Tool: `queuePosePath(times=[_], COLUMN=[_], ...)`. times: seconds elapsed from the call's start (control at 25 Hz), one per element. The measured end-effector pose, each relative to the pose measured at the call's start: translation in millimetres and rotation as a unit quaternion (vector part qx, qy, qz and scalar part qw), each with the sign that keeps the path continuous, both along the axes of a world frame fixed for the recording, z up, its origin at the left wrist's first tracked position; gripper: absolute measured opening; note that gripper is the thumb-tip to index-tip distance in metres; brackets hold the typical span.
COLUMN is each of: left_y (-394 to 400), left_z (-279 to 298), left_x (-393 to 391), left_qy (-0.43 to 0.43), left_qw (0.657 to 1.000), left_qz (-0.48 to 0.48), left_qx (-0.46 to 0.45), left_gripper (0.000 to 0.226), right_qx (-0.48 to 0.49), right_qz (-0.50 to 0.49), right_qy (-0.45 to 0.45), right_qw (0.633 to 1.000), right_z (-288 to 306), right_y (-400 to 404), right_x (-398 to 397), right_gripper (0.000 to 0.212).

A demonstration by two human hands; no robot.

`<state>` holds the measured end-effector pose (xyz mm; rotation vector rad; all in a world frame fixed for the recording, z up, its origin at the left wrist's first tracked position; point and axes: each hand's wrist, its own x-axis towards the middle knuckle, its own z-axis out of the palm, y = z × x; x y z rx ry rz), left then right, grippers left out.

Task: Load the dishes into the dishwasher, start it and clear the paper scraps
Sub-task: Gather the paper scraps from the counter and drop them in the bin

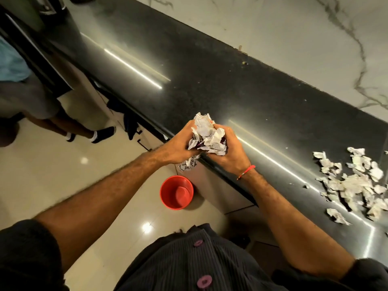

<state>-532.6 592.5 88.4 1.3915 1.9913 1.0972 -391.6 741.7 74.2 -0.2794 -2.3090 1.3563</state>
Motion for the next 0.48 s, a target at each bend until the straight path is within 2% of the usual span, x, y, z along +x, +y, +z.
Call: queuePosePath(times=[0.28, 0.48], left_y=[-96, -131], left_z=[-24, -58], left_x=[-14, -6], left_qy=[-0.02, -0.063], left_qw=[0.999, 0.991], left_qz=[0.044, 0.115], left_qx=[-0.01, -0.043], left_gripper=[0.073, 0.074], right_qx=[-0.025, -0.041], right_qz=[0.05, 0.089], right_qy=[-0.016, -0.092], right_qw=[0.998, 0.991], right_z=[-17, -62], right_y=[-88, -110], right_x=[-27, -38], right_gripper=[0.071, 0.072])
